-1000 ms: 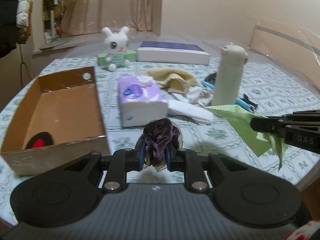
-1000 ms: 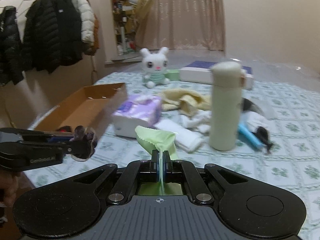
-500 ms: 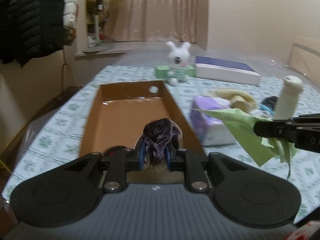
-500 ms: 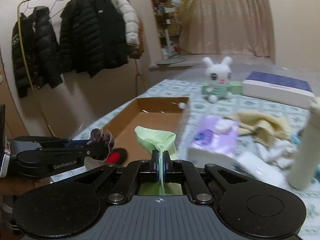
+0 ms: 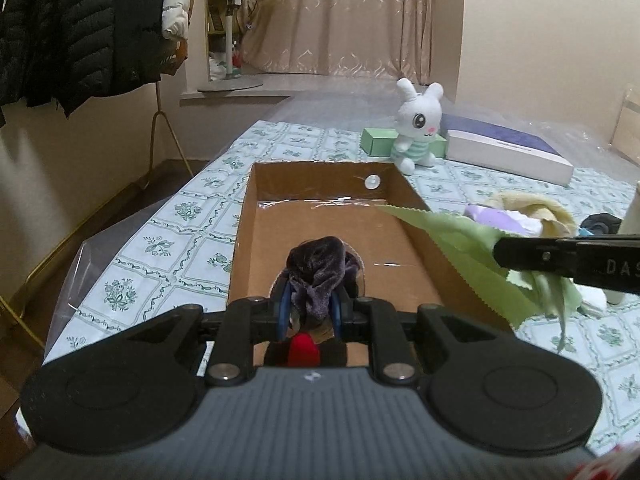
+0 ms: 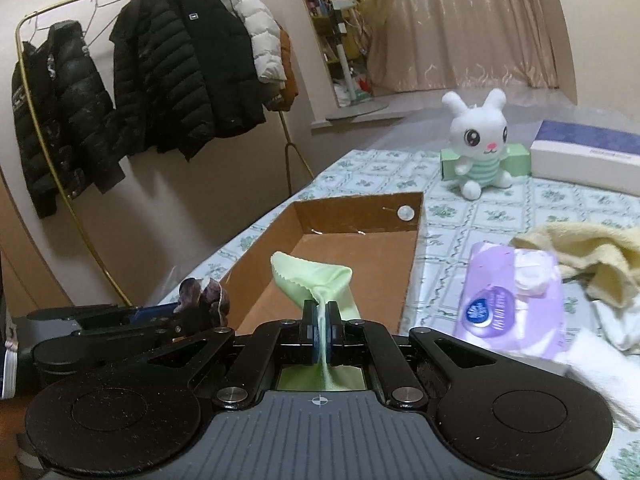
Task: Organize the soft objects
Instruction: 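Carry scrunchie and green cloth into the cardboard box and open both tools, then withdraw both tools from the box toward the remaining items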
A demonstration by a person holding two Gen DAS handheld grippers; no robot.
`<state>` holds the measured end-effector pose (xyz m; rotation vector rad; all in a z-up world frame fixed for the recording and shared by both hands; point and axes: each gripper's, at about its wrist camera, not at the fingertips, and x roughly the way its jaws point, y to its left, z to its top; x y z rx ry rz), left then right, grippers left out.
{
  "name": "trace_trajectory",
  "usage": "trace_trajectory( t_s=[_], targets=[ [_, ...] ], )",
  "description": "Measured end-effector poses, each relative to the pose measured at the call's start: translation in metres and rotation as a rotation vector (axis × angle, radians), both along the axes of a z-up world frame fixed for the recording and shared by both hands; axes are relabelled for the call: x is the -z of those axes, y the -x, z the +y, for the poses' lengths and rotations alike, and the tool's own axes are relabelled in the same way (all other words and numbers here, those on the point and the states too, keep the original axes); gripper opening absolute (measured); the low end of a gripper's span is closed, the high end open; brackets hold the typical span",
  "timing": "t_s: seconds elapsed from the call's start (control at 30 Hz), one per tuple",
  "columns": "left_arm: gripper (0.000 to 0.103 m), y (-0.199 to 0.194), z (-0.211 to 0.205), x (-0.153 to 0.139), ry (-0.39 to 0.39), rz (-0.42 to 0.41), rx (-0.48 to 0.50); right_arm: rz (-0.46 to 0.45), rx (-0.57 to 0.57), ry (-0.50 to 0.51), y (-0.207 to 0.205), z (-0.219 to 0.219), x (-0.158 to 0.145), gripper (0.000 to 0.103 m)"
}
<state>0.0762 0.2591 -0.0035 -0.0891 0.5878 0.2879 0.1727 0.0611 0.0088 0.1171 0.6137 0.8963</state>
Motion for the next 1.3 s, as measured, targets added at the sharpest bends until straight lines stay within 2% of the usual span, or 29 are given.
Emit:
trace_trajectory(
  t_s=[0.17,0.37,0.4,0.47,0.5,0.53,0.83,1.3],
  targets=[
    [0.02,-0.014,0.011,0.011,-0.002,0.014,-0.005,0.017,-0.004,-0.012,-0.013,0.014,0.011,0.003],
    [0.034,-0.024,0.018,0.025,-0.009,0.039,-0.015,0.026,-0.008,-0.024,-0.022,0.023,0.025,0.004],
    [0.037,-0.025,0.019,0.027,-0.007,0.039,-0.015,0.031,-0.007,-0.025,-0.024,0.024,0.027,0.011],
    [0.042,-0.024,0.02,0.03,-0.003,0.039,-0.02,0.035,-0.001,-0.028,-0.025,0.022,0.031,0.04],
    [0.043,-0.024,0.02,0.031,-0.002,0.039,-0.023,0.036,0.002,-0.038,-0.025,0.021,0.032,0.063],
    [0.045,-0.023,0.02,0.032,-0.001,0.04,-0.024,0.037,0.006,-0.055,-0.024,0.018,0.033,0.069],
    [0.047,-0.005,0.009,0.026,0.002,0.019,-0.033,0.002,0.032,-0.028,-0.003,-0.007,0.029,0.069],
    [0.052,0.029,-0.055,0.006,0.043,-0.028,0.03,-0.041,0.193,0.059,0.053,-0.1,0.017,0.069]
  ],
)
